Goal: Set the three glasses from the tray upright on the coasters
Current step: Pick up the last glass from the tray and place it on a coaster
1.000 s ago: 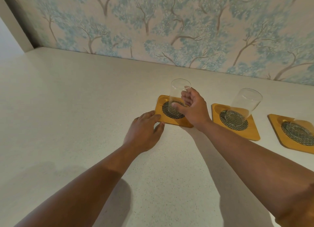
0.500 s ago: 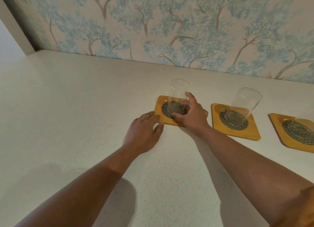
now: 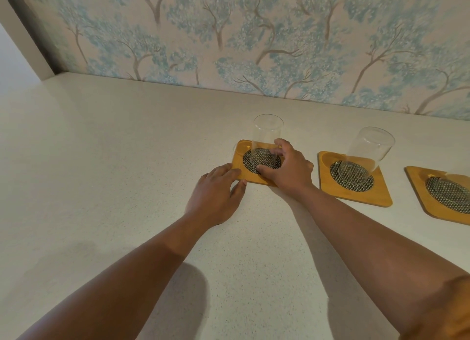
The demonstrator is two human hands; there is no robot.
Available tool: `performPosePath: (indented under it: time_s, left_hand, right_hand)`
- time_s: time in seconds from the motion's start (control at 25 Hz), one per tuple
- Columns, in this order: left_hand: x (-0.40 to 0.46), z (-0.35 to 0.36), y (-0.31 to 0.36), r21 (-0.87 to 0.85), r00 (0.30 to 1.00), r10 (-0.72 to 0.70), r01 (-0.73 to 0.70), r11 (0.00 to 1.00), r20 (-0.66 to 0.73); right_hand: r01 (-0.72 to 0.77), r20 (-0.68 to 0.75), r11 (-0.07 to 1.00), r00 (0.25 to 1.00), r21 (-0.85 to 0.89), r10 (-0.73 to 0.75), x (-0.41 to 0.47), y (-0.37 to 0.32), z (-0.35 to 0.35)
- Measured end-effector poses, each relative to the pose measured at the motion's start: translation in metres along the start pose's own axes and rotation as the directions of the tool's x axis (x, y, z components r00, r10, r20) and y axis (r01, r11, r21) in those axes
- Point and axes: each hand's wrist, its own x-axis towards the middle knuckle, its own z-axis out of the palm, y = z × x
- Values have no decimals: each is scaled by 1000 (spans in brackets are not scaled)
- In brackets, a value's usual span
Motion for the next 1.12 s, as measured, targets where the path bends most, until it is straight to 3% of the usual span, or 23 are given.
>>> performPosePath:
  time_s: [1.12]
  left_hand:
    - [4, 7, -5, 33, 999, 23, -22, 999, -35]
  right_hand:
    - [-2, -7, 999, 1000, -41, 2, -3, -3, 0]
